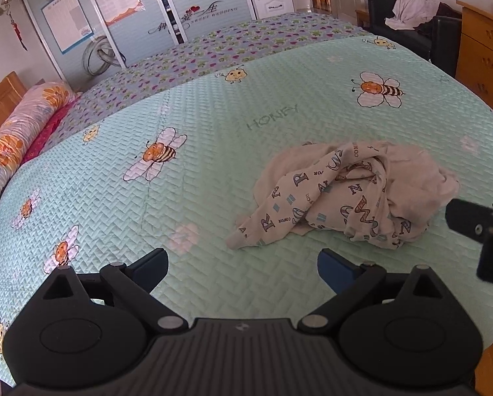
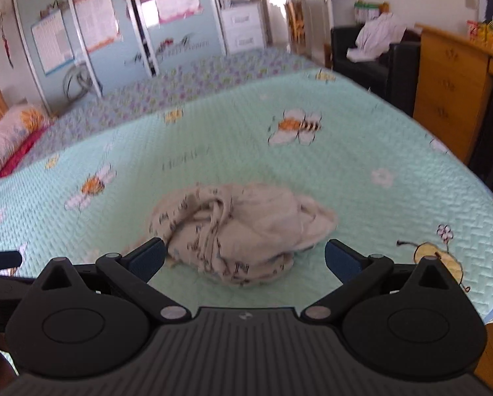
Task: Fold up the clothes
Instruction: 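Move both grippers toward the crumpled cream lettered garment on the bed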
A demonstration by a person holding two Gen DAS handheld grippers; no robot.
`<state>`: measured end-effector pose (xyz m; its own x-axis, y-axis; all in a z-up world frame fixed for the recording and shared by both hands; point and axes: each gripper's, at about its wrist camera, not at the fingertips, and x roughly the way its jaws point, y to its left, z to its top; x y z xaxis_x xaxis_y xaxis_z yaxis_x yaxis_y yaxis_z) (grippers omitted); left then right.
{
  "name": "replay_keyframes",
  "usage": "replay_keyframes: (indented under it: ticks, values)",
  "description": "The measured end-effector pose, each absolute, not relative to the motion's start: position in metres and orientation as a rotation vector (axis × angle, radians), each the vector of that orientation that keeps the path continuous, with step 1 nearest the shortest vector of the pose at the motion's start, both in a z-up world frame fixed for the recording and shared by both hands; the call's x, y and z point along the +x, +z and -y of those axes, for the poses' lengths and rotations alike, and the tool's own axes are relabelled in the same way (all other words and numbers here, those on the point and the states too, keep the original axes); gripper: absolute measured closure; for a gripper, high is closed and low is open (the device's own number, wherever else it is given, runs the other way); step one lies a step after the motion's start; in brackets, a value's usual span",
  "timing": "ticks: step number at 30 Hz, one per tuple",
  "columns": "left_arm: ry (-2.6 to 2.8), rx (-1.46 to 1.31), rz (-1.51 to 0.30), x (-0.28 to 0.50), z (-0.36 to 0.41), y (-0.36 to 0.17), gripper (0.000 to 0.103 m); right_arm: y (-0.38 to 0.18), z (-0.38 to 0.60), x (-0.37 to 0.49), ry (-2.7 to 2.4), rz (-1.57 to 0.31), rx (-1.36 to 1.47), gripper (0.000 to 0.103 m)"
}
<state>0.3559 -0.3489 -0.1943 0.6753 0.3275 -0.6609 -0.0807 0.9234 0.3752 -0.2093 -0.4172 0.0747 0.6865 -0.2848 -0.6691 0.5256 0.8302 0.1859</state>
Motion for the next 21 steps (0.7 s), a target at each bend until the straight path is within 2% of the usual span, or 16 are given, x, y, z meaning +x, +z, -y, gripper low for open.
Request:
replay_keyframes:
  ticks: [2, 7, 10, 14, 19, 21]
  values:
    - [0.195, 0.346, -0.808, 0.347, 0.351, -0.189, 0.003, 0.071, 0.423, -0.207, -0.467, -0.697, 0.387, 0.001]
    - [0.204, 0.328, -0.835, 0.332, 0.478, -0.144, 0.003, 0.061, 0.437, -0.202, -0.467, -0.755, 0.398, 0.001]
    - [0.202, 0.311, -0.849, 0.280, 0.556, -0.113, 0.003, 0.055, 0.446, -0.198, -0.468, -0.790, 0.404, 0.001]
    - [0.177, 0.306, -0.873, 0.190, 0.621, -0.057, 0.003, 0.045, 0.450, -0.196, -0.462, -0.839, 0.413, 0.001]
    - [0.148, 0.316, -0.895, 0.143, 0.644, -0.053, 0.003, 0.040, 0.446, -0.199, -0.452, -0.878, 0.426, 0.001]
    - [0.142, 0.306, -0.910, 0.151, 0.652, -0.056, 0.003, 0.037, 0.444, -0.197, -0.455, -0.882, 0.428, 0.001]
